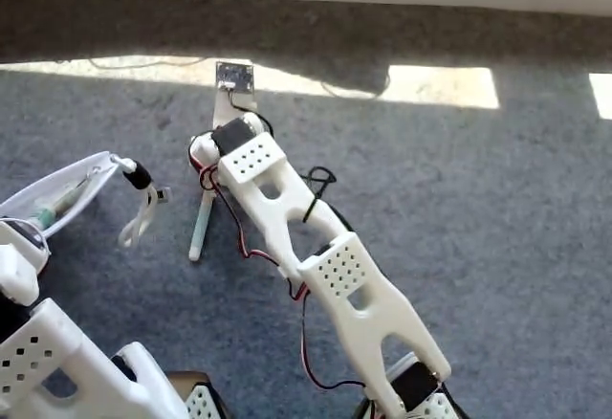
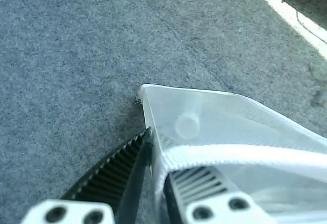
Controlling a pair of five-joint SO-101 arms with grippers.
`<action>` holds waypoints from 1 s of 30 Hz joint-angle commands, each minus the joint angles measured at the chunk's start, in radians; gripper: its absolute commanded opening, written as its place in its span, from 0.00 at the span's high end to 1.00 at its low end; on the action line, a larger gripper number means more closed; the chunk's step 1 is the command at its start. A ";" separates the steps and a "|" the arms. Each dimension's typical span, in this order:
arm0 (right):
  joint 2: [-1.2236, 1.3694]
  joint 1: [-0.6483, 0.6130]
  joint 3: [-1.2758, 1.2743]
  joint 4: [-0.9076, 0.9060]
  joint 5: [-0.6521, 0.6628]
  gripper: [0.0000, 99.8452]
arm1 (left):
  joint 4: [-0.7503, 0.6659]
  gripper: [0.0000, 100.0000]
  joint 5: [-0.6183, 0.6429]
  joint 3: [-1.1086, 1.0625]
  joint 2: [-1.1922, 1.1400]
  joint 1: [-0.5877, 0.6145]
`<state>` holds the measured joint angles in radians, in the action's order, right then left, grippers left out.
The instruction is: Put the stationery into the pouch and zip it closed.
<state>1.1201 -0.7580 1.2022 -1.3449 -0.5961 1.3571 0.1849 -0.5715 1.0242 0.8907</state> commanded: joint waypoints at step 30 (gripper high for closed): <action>-0.056 0.064 0.008 -0.415 0.359 0.88 | -0.041 0.99 0.014 0.021 0.038 -0.071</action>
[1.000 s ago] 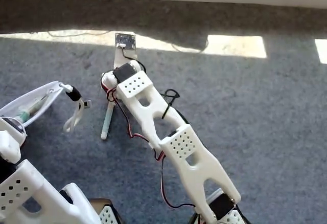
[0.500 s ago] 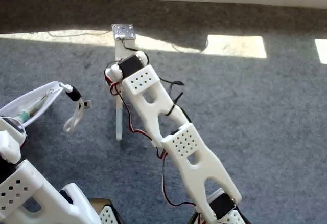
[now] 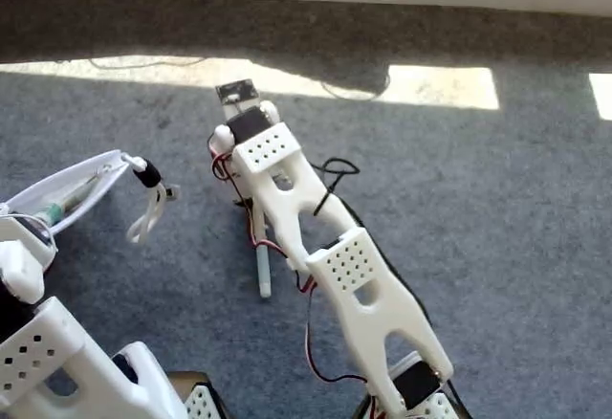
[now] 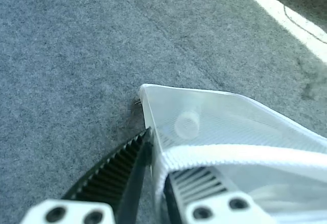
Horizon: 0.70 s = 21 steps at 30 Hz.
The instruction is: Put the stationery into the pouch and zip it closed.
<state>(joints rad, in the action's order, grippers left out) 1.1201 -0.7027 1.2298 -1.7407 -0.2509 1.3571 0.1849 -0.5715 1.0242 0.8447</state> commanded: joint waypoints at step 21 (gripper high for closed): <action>-0.081 0.002 -0.061 -0.022 0.017 1.00 | -0.044 0.99 0.014 0.021 0.038 -0.027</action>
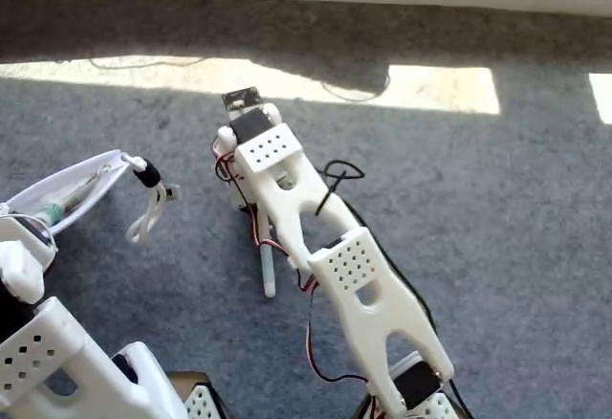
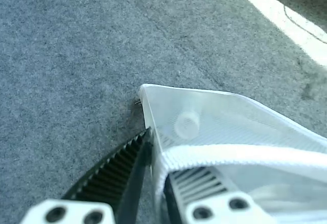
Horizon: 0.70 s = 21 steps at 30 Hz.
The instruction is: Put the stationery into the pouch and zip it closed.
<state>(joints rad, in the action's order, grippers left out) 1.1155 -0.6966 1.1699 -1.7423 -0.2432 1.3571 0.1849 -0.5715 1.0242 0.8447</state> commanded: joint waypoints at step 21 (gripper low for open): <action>-0.788 0.008 -0.541 -0.019 0.011 1.00 | -0.038 0.99 -0.051 0.044 0.039 -0.381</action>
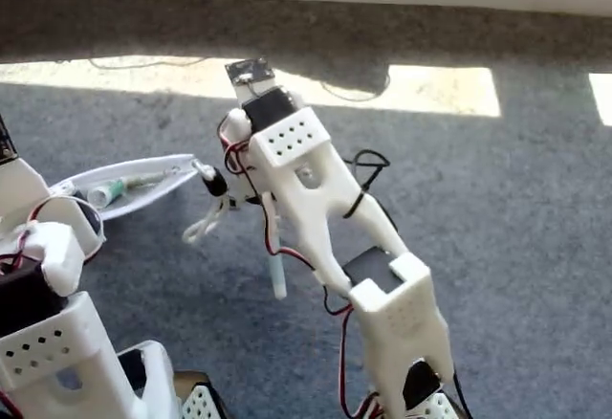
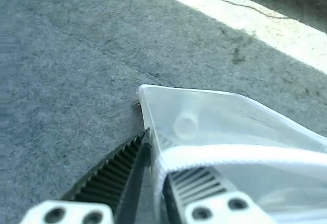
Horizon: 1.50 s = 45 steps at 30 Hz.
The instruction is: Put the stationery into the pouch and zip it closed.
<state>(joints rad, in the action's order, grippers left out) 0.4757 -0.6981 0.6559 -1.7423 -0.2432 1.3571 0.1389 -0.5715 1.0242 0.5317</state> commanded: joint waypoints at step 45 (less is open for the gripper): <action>-1.718 0.002 -1.236 1.000 0.008 1.00 | -0.037 0.99 -0.041 0.025 0.038 -0.200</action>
<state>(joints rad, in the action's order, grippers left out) -1.1907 -0.6981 -0.5685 -0.8216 -0.2432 1.3571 0.1036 -0.5715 1.0242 0.3491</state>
